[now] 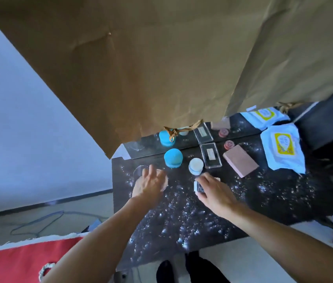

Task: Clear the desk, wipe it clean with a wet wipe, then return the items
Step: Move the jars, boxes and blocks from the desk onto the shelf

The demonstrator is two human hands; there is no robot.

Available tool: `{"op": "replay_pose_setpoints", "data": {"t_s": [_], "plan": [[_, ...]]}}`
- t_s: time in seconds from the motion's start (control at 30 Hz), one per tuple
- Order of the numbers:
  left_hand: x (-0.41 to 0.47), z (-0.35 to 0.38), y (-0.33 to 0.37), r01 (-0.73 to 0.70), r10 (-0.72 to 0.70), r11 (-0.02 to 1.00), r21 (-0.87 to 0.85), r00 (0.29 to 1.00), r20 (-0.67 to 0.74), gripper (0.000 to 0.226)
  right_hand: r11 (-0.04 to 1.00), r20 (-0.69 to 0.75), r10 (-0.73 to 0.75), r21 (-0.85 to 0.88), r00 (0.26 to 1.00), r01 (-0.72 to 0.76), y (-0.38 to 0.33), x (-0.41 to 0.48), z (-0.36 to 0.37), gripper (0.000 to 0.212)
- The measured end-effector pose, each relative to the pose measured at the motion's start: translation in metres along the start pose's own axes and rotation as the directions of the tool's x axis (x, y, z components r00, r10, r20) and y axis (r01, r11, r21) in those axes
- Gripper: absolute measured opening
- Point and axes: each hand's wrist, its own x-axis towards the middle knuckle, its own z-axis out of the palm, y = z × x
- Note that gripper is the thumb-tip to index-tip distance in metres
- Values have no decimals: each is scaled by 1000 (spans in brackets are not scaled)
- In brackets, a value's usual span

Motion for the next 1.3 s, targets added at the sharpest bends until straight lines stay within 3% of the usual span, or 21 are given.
{"op": "replay_pose_setpoints", "data": {"t_s": [0.23, 0.43, 0.57, 0.97, 1.13, 1.3], "plan": [[-21, -33, 68, -256, 264, 960, 113, 963, -61, 68, 971, -90, 232, -33, 969, -236, 24, -88, -29, 32], [-15, -54, 167, -430, 450, 886, 172, 888, -99, 77, 898, -204, 433, 11, 878, -440, 91, -163, -61, 36], [-8, -63, 247, -527, 550, 827, 199, 831, -85, 77, 822, -202, 566, 61, 799, -567, 151, -215, -79, 40], [25, -40, 492, -592, 609, 792, 151, 783, -126, 84, 757, -221, 650, 103, 728, -645, 342, -349, -129, 43], [59, -56, 557, -611, 625, 780, 132, 753, -206, 83, 770, -268, 632, 119, 727, -626, 404, -360, -147, 43], [116, -60, 601, -588, 603, 797, 135, 770, -209, 82, 774, -240, 632, 145, 737, -617, 458, -339, -160, 44]]}}
